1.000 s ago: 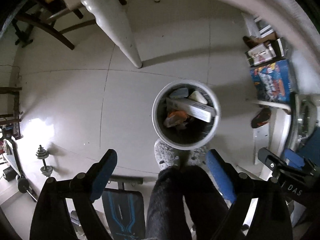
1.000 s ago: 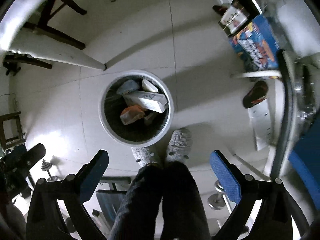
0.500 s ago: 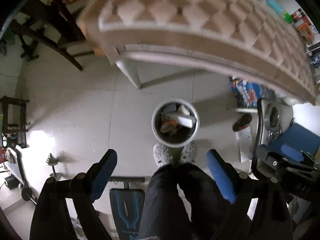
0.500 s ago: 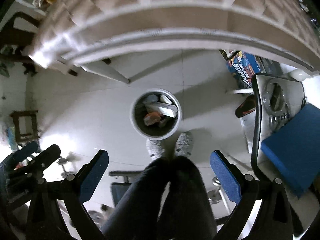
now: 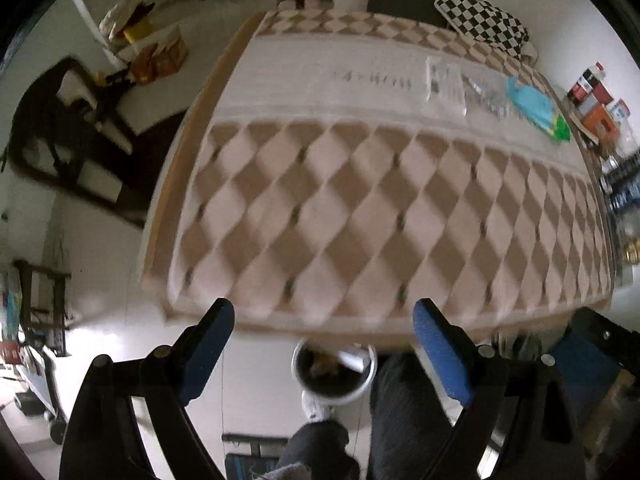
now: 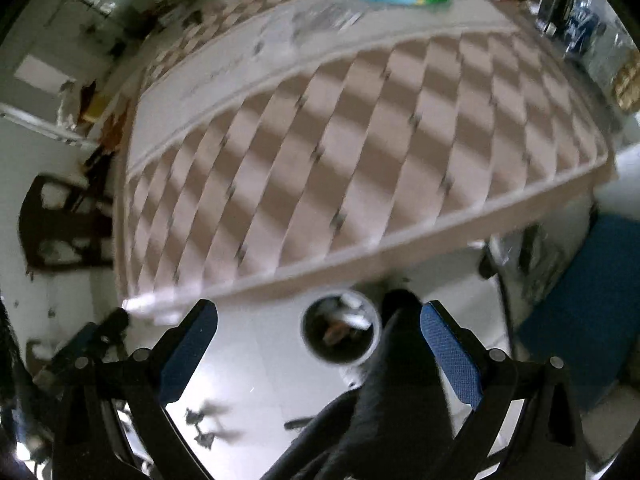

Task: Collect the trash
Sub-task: 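Move both tools back over the table, then grasp the white leaflet card with the left tool while the right tool grasps the blue-green snack bag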

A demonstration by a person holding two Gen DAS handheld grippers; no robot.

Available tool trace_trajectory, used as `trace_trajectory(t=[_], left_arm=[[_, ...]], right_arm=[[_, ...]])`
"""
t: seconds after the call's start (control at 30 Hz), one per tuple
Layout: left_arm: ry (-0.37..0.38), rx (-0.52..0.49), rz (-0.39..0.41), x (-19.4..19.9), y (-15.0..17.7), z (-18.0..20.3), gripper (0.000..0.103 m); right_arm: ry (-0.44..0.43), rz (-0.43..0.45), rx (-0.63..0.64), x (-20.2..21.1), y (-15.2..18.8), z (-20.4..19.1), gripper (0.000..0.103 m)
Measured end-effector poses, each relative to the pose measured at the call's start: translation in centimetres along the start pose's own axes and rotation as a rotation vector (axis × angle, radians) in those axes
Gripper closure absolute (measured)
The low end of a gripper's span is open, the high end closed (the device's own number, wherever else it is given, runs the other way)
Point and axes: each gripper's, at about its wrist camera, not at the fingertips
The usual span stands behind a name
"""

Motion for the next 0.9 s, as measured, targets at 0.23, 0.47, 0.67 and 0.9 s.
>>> trace_trajectory(t=[0.23,0.47,0.67,0.9], left_arm=[[-0.003,0.014,-0.055,-4.3,-14.8,8.0,0.012],[-0.073,-0.024,-0.117,-10.4,-26.3,16.2,0.012],[-0.094,-0.038,-0.181,-14.8,-30.7,19.3,0.012],[-0.083,-0.088,-0.249,-17.8,-31.8,20.6,0.012]], right_arm=[[0.13,-0.015,0.043,-0.1,-18.0,4.5,0.001],[0.356,-0.112,0.293,-3.0,-36.6,5.6,0.001],[0.509,-0.254,0.548,-8.4,-46.3,4.8,0.001],[0.557,-0.429,0.767,-15.1,-51.5,4.3,0.001]])
Point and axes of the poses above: each gripper's, at about its wrist camera, not at the fingertips, and x roughly against the way its jaws point, z to its right, y to its underside, and after that the axes turned 7 degrees about -z, right-handed
